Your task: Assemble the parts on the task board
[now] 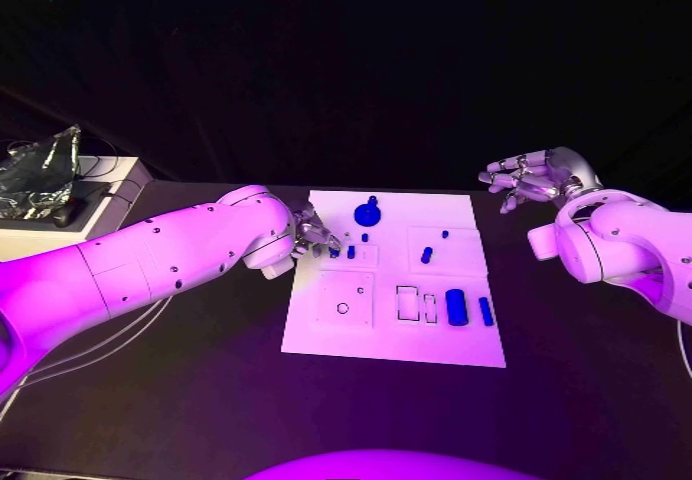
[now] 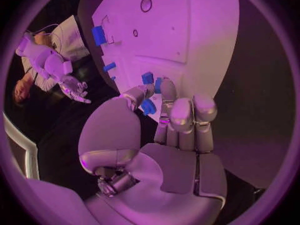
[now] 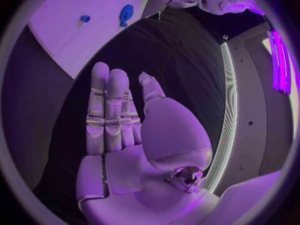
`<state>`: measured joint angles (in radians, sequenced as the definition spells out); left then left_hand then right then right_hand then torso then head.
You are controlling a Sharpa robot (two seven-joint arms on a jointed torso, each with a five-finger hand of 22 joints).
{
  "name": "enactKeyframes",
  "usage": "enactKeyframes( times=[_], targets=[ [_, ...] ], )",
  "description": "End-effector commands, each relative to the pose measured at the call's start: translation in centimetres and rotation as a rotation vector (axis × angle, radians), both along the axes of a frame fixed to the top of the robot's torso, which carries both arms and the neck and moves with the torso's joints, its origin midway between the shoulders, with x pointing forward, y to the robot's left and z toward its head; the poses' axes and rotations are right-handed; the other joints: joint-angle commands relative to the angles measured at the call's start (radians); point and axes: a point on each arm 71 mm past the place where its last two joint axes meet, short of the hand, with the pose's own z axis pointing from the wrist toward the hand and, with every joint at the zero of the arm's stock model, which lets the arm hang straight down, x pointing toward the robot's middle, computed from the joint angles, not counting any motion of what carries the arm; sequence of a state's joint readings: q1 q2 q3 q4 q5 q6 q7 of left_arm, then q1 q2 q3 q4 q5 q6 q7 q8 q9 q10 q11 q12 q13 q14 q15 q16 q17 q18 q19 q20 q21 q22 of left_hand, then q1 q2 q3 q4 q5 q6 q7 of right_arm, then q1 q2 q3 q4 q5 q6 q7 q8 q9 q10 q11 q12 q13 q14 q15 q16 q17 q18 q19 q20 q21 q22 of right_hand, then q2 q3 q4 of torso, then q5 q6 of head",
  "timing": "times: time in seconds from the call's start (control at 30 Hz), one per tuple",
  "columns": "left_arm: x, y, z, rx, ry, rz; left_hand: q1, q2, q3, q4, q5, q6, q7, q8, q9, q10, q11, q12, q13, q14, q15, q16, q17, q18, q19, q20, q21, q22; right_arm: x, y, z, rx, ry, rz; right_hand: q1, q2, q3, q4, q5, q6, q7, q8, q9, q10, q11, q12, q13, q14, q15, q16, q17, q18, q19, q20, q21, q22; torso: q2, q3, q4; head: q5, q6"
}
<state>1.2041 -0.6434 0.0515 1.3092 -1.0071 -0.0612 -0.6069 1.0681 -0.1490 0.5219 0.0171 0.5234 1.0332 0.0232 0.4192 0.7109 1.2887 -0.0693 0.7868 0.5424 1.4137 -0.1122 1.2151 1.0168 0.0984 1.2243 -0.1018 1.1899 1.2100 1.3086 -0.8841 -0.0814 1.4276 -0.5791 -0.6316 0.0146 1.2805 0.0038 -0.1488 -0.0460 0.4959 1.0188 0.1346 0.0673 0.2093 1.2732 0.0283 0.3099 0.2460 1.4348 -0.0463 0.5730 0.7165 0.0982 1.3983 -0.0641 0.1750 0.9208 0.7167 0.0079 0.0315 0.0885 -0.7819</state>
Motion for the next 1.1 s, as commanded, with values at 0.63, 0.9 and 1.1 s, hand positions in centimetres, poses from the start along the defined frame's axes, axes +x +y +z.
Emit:
enactKeyframes(
  times=[0.63, 0.9, 1.1],
  targets=[
    [0.23, 0.19, -0.32, 0.073, -0.02, -0.016, 0.004, 0.012, 0.128, -0.128, 0.0, 0.021, -0.014, -0.003, 0.136, -0.002, -0.002, -0.002, 0.007, 0.003, -0.003, -0.005, -0.003, -0.011, 0.004, 0.006, 0.001, 0.006, -0.06, 0.22, 0.09, 0.004, -0.009, 0.036, -0.004, 0.008, -0.002, -0.001, 0.008, 0.001, 0.004, -0.003, -0.002, 0.005, 0.0, -0.004, -0.001, 0.004, -0.001, -0.004, 0.001, -0.01, -0.006, 0.002, 0.006, -0.002, 0.001, 0.0, -0.0001, 0.0, -0.004],
    [0.22, 0.03, -0.4, 0.083, -0.013, -0.026, 0.004, 0.012, 0.128, -0.128, 0.0, 0.021, -0.014, -0.003, 0.136, -0.002, -0.002, -0.002, 0.007, 0.003, -0.003, -0.005, -0.003, -0.011, 0.004, 0.006, 0.001, 0.006, -0.07, 0.22, 0.09, 0.004, -0.008, 0.039, -0.004, 0.008, -0.002, -0.001, 0.008, 0.001, 0.004, -0.003, -0.002, 0.005, 0.0, -0.004, -0.001, 0.004, -0.001, -0.004, 0.001, -0.01, -0.006, 0.002, 0.006, -0.002, 0.001, 0.0001, -0.0005, -0.002, -0.007],
    [0.11, -0.12, -0.48, 0.089, -0.004, -0.037, 0.006, 0.012, 0.128, -0.127, -0.001, 0.021, -0.014, -0.004, 0.139, -0.003, -0.002, -0.001, 0.01, 0.003, -0.003, -0.004, -0.003, -0.01, 0.003, 0.007, 0.0, 0.008, -0.06, 0.21, 0.08, 0.004, -0.007, 0.039, -0.004, 0.008, -0.002, -0.001, 0.008, 0.001, 0.004, -0.003, -0.002, 0.005, 0.0, -0.004, -0.001, 0.004, -0.001, -0.004, 0.001, -0.01, -0.006, 0.002, 0.006, -0.002, 0.001, 0.0007, 0.0008, -0.002, -0.012]
  ],
)
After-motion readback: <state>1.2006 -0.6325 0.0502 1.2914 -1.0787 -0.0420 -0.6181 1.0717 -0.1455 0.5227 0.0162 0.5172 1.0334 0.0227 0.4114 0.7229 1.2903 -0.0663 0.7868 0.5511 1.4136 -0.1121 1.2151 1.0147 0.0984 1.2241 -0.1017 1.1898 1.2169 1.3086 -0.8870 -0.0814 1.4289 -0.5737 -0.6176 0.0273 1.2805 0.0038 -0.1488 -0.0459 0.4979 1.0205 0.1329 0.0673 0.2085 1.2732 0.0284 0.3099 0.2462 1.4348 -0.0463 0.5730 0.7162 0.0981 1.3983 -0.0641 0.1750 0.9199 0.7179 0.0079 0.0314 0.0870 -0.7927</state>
